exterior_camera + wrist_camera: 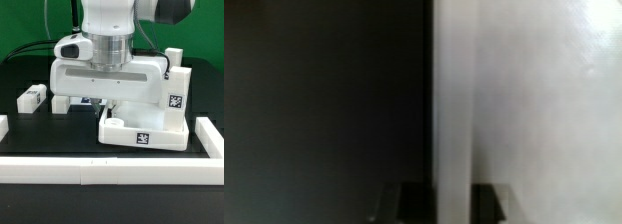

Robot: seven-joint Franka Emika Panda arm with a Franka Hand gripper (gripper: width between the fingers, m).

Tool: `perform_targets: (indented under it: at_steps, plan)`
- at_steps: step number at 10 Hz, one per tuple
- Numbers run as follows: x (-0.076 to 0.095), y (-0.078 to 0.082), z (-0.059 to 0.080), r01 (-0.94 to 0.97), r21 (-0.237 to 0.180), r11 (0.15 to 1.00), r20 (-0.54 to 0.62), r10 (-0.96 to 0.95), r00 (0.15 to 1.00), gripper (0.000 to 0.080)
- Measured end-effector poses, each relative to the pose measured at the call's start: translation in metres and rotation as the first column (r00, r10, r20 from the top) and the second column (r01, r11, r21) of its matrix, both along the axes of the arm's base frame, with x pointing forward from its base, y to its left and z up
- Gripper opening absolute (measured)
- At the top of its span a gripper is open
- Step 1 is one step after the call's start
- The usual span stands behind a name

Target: Assemble desk

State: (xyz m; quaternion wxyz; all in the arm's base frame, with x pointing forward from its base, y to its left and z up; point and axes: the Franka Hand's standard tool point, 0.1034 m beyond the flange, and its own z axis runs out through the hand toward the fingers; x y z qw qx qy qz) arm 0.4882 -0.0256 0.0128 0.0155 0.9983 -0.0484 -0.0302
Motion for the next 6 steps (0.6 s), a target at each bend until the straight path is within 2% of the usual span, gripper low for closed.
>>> perform_targets:
  at_steps: [2, 4, 6]
  plan:
    - [0.000, -0.001, 0.000, -0.097, 0.002, 0.995, -0.003, 0.097, 0.995, 0.0060]
    - [0.012, 0.009, -0.002, -0.221, -0.002, 0.975, 0.008, 0.221, 0.975, 0.0060]
    - [0.017, 0.003, -0.001, -0.367, -0.004, 0.930, 0.007, 0.367, 0.930, 0.0060]
